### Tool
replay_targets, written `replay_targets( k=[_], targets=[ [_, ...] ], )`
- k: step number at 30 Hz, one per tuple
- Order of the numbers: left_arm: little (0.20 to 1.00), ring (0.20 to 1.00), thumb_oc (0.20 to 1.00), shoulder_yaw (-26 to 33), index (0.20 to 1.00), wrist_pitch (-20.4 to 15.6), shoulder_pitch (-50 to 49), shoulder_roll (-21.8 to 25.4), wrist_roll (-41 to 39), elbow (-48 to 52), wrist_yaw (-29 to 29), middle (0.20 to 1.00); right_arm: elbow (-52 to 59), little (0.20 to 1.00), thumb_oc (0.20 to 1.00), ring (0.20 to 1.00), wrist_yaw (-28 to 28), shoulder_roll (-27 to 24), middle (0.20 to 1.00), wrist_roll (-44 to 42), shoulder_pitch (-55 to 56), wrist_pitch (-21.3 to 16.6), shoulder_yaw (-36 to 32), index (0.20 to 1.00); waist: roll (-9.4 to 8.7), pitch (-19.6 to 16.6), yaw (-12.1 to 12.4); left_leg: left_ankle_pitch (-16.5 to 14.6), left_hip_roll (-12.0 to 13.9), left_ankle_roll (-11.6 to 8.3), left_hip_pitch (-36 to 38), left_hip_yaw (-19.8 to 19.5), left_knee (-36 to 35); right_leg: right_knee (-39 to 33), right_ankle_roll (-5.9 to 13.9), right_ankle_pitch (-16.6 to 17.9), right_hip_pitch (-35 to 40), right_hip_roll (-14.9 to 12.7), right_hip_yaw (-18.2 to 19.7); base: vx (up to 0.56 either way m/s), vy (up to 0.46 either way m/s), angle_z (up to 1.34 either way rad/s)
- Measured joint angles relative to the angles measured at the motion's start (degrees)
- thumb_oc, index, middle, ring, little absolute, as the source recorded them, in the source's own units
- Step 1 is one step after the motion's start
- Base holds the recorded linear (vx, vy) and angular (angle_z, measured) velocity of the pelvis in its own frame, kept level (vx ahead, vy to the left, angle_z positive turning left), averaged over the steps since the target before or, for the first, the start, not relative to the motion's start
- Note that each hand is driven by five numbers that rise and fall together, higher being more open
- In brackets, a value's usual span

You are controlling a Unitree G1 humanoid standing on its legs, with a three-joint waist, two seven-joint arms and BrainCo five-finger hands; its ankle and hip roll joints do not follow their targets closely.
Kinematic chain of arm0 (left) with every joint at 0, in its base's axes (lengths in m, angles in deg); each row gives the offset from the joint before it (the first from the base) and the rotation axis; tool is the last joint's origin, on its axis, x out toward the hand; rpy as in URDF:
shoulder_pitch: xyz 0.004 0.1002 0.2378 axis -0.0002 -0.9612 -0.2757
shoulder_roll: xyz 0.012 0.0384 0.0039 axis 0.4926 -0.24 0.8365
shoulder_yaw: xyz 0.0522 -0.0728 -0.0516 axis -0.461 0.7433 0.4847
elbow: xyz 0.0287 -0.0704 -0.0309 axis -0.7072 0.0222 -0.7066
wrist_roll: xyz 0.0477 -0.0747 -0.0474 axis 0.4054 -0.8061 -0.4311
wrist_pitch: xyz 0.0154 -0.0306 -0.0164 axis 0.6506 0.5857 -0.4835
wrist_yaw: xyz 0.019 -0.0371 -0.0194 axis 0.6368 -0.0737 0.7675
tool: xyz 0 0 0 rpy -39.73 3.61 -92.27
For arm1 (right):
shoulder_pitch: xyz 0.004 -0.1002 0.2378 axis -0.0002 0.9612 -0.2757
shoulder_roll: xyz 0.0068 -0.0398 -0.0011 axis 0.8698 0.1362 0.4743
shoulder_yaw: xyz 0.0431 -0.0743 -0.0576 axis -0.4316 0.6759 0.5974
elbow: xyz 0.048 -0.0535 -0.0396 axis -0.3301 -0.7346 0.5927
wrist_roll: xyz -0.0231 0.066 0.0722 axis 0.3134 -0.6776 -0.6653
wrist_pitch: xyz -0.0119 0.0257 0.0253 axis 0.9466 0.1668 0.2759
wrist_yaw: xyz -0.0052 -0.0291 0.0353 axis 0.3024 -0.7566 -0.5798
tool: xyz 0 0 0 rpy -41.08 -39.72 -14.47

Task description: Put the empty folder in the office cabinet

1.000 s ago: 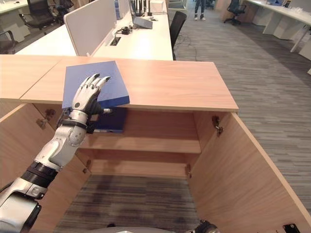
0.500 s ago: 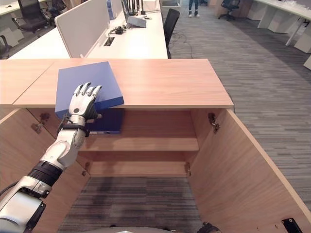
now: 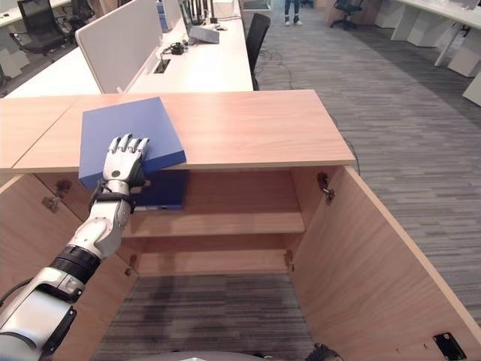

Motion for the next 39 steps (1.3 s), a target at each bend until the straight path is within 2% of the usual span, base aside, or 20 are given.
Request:
replay_targets(
  k=[3, 8, 9, 10, 11, 19, 30, 35, 39],
  targets=[
    [1.0, 1.0, 1.0, -0.25, 1.0, 0.87, 0.28, 0.04, 0.05, -0.9, 0.44, 1.0, -0.02, 1.0, 1.0, 1.0, -0.01, -0.01, 1.0, 0.01, 0.01, 0.0, 0.08, 1.0, 0.0, 0.0, 0.01, 0.0, 0.01, -0.01, 0.04, 0.03, 0.0, 0.0, -0.01, 0.0, -0.01, 0.01, 0.06, 0.0, 0.0, 0.0],
    [1.0, 1.0, 1.0, -1.63, 1.0, 1.95, 3.82, 0.25, 0.08, -8.21, 1.27, 1.0, -0.03, 1.0, 1.0, 1.0, -0.06, -0.01, 1.0, 0.05, -0.15, -0.07, 0.22, 1.0, -0.03, -0.05, -0.04, 0.01, 0.06, -0.01, 0.29, 0.18, 0.3, 0.0, -0.08, 0.04, 0.01, 0.01, 0.62, -0.01, 0.002, -0.05],
    [0.718, 0.718, 0.718, -1.71, 0.718, 1.96, 3.89, 0.25, 0.09, -8.7, 1.39, 0.718, -0.01, 1.0, 1.0, 1.0, -0.06, -0.01, 1.0, 0.05, -0.16, -0.07, 0.33, 1.0, -0.05, -0.07, -0.05, 0.01, 0.07, -0.01, 0.29, 0.25, 0.35, 0.0, -0.1, 0.06, 0.02, 0.02, 0.68, -0.02, 0.004, -0.05],
    [0.57, 0.57, 0.57, -1.76, 0.57, 1.96, 3.9, 0.25, 0.09, -9.0, 1.51, 0.57, -0.01, 1.0, 1.0, 1.0, -0.05, -0.04, 1.0, 0.05, -0.17, -0.08, 0.79, 1.0, -0.08, -0.11, -0.06, 0.01, 0.08, -0.01, 0.29, 0.37, 0.39, 0.0, -0.14, 0.09, 0.03, 0.02, 0.76, -0.01, 0.005, -0.07],
    [0.2, 0.2, 0.2, -2.68, 0.2, 1.97, 4.5, 0.26, 0.11, -10.43, 1.95, 0.2, -0.02, 1.0, 1.0, 1.0, -0.05, -0.09, 1.0, 0.05, -0.17, -0.07, 1.76, 1.0, -0.25, -0.3, 0.08, 0.01, 0.1, -0.01, 0.27, 0.65, 0.62, 0.01, -0.24, 0.15, 0.05, 0.04, 1.0, -0.01, 0.005, -0.07],
    [0.2, 0.2, 0.2, -5.62, 0.2, 2.03, 6.33, 0.16, 1.79, -15.66, 4.04, 0.2, -0.01, 1.0, 1.0, 1.0, -0.12, -0.07, 1.0, 0.05, -0.14, -0.33, 2.23, 1.0, -0.39, -1.3, 0.01, 0.0, 0.21, -0.02, 0.22, 0.75, 1.29, 0.0, -0.39, 0.19, 0.1, 0.06, 1.22, 0.0, 0.0, -0.01],
    [0.2, 0.2, 0.2, -6.13, 0.2, 1.45, 6.39, 0.15, 2.77, -17.66, 4.91, 0.2, 0.01, 1.0, 1.0, 1.0, -0.12, -0.06, 1.0, 0.05, 0.04, -0.45, 2.36, 1.0, -0.43, -2.2, -0.23, -0.02, 0.2, -0.04, -0.01, 0.86, 1.46, 0.0, -0.72, 0.01, 0.07, 0.09, 1.34, 0.0, 0.0, 0.0],
    [0.2, 0.2, 0.2, -5.17, 0.2, 1.37, 3.11, 0.93, 2.75, -11.85, 4.98, 0.2, 0.07, 1.0, 1.0, 1.0, -0.08, -0.06, 1.0, 0.05, 0.18, -0.45, 2.23, 1.0, -0.33, -2.1, 0.45, -0.02, 0.18, -0.04, -0.05, 0.93, 1.55, 0.0, -0.73, 0.01, 0.08, 0.09, 1.36, 0.0, 0.0, 0.0],
    [0.2, 0.2, 0.2, -0.53, 0.2, -0.58, -4.35, 2.59, 2.78, -0.92, 5.48, 0.2, 0.27, 1.0, 1.0, 1.0, 0.18, -0.09, 1.0, 0.05, 0.1, -0.48, 1.78, 1.0, -0.14, -0.81, 0.99, -0.03, 0.23, -0.06, 0.03, 0.85, 1.5, -0.01, -0.45, 0.19, 0.26, 0.08, 1.31, 0.0, 0.0, 0.0]
  ],
)
